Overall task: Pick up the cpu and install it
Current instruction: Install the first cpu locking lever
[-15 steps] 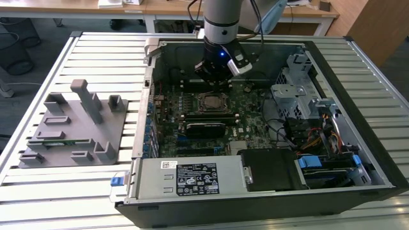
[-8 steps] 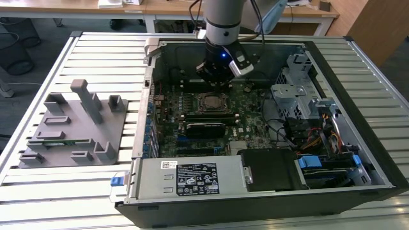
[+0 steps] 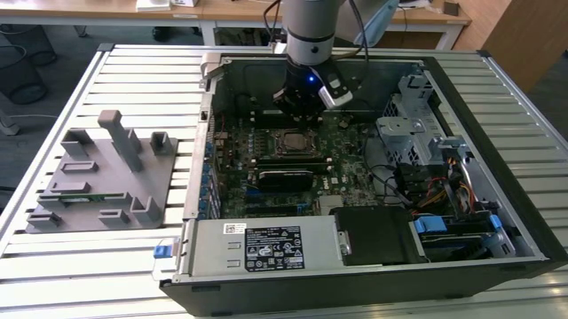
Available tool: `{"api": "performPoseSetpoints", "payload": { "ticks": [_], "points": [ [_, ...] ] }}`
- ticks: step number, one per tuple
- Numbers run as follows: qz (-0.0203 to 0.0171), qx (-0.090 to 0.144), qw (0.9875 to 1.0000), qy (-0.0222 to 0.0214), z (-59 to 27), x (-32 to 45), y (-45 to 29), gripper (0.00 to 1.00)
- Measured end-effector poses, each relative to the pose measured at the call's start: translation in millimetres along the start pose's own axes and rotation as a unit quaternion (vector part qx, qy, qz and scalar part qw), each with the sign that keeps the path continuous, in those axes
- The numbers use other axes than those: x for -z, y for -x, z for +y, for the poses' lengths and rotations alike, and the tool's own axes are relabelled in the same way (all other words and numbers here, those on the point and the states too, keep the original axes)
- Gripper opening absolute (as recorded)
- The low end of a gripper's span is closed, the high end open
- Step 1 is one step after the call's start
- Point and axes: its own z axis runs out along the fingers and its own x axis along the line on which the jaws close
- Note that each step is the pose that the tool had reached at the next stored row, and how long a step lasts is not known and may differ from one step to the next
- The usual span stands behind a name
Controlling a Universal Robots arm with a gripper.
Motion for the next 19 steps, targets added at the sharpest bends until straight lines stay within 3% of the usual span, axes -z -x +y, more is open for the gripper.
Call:
{"api": "performPoseSetpoints", "payload": {
  "ticks": [13,19],
  "points": [
    [-0.0001,0.0,1.0,0.0,0.1,1.8,0.2,0.11],
    [0.0008,0.0,0.9999,-0.0111,-0.2,-0.6,0.0,0.11]
  ]
}}
